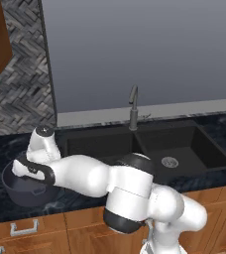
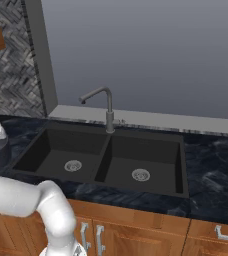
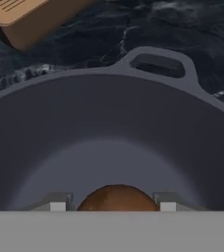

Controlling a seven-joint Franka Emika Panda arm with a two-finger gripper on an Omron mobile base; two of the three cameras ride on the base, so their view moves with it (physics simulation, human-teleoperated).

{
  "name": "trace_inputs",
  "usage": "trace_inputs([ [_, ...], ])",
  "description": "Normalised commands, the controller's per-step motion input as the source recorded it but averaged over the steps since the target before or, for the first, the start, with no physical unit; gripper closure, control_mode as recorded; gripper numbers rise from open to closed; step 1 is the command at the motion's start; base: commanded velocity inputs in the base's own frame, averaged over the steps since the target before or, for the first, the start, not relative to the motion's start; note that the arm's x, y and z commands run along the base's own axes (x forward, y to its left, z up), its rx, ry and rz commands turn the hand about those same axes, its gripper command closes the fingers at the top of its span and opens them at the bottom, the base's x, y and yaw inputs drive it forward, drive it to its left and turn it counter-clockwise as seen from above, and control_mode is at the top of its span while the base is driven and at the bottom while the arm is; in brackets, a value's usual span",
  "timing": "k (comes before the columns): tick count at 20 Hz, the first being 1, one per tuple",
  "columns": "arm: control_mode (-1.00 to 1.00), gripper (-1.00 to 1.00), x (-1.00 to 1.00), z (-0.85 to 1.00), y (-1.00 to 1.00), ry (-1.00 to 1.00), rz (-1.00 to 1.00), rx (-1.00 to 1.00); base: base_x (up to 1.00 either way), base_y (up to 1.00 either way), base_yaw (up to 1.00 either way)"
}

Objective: Dump the mushroom from the pot into the sink. Then turn on the water and wash the mushroom. Then turn off the water and put the mushroom back in the pot.

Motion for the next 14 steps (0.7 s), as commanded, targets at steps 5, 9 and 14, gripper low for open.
trace_inputs([
  [5, -1.0, -1.0, -0.02, 0.01, -0.33, 0.0, 0.03, 0.03, 0.0, 0.0, 0.0],
  [9, -1.0, -1.0, -0.19, 0.23, -0.28, -0.02, 0.03, 0.03, 0.0, 0.0, 0.0],
  [14, -1.0, -1.0, -0.69, 0.61, -0.6, -0.07, 0.0, 0.08, 0.0, 0.0, 0.0],
])
